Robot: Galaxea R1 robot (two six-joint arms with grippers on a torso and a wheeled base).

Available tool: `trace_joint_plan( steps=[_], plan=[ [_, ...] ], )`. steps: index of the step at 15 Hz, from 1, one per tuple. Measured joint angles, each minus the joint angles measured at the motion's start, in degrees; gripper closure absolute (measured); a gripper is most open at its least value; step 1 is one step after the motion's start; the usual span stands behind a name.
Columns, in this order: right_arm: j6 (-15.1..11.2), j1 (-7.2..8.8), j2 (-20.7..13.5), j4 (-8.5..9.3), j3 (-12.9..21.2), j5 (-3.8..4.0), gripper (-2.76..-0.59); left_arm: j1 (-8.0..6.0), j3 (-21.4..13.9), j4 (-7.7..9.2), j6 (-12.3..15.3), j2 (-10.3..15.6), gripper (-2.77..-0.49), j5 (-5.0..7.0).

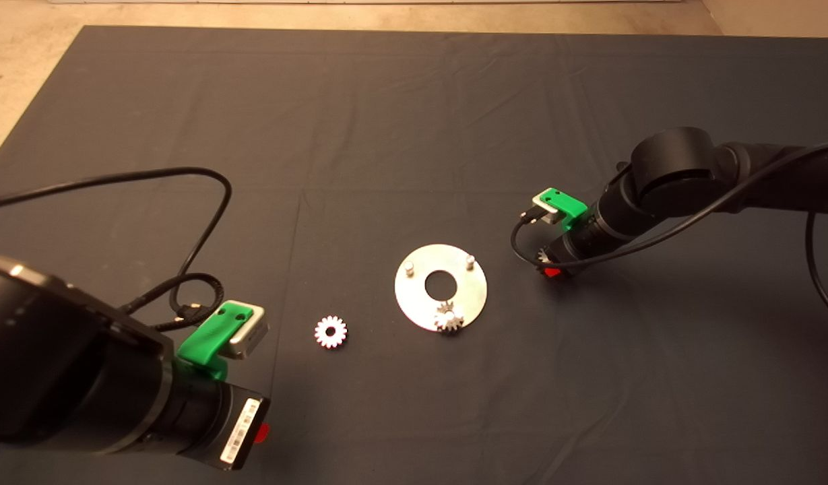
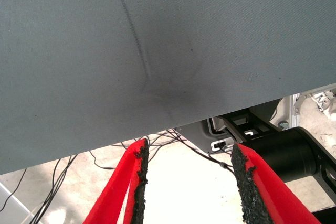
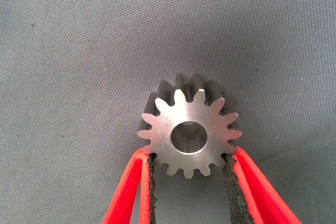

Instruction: Install three planetary gears onto the carrier pins

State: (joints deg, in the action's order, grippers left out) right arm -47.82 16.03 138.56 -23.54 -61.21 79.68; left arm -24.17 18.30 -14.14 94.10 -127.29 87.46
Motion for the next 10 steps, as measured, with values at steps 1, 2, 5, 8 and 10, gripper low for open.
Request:
trace_joint_plan(
  steps=[1,2,5,8,10],
  plan=[
    [0.0,0.00,0.0,0.00,0.0,-0.02,-0.71,0.00,0.0,0.00,0.0,0.0,-1.05,0.00],
    [0.0,0.00,0.0,0.00,0.0,-0.02,-0.71,0.00,0.0,0.00,0.0,0.0,-1.05,0.00],
    [0.0,0.00,0.0,0.00,0.0,0.00,-0.71,0.00,0.0,0.00,0.0,0.0,-1.05,0.00],
    [0.0,0.64,0.0,1.47,0.5,0.27,-0.70,0.00,0.0,0.00,0.0,0.0,-1.05,0.00],
    [0.0,4.47,0.0,4.88,0.7,0.41,-0.70,0.01,0.0,0.00,0.0,0.0,-1.05,-0.02]
  ],
)
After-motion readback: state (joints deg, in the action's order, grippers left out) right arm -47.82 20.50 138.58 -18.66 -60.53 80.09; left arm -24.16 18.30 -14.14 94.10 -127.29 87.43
